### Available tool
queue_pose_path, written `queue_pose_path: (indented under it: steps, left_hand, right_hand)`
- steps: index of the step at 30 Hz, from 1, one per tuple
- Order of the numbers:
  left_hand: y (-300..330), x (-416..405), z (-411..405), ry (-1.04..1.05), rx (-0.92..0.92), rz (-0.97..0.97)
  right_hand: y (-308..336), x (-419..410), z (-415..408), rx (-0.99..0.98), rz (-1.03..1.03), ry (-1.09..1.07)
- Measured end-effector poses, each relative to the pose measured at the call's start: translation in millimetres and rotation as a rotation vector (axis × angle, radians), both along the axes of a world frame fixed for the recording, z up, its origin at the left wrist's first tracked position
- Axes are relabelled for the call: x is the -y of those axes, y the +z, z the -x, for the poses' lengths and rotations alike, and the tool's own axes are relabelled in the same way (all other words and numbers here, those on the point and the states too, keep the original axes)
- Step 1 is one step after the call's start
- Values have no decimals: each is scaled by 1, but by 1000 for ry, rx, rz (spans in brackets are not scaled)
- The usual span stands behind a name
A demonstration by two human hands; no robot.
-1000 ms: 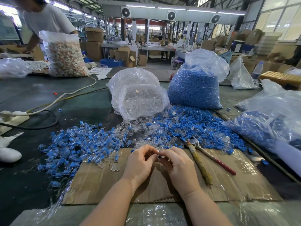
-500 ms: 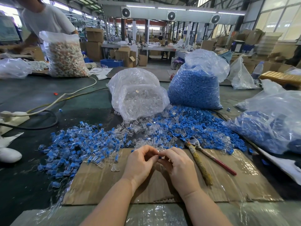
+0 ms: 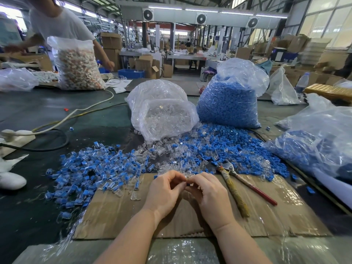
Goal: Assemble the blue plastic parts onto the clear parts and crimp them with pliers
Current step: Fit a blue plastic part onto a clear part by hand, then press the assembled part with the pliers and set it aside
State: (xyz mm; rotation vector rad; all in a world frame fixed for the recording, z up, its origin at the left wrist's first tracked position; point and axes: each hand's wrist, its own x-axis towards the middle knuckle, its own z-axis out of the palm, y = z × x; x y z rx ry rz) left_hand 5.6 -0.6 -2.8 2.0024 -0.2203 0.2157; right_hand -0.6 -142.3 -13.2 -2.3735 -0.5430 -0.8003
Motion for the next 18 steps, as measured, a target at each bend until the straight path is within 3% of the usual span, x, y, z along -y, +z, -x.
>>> queue_pose_path:
  steps: [18]
  left_hand:
    - [-1,1,0,17,-12,-43]
  right_hand:
    - [6,-3,7,-36,52,-60]
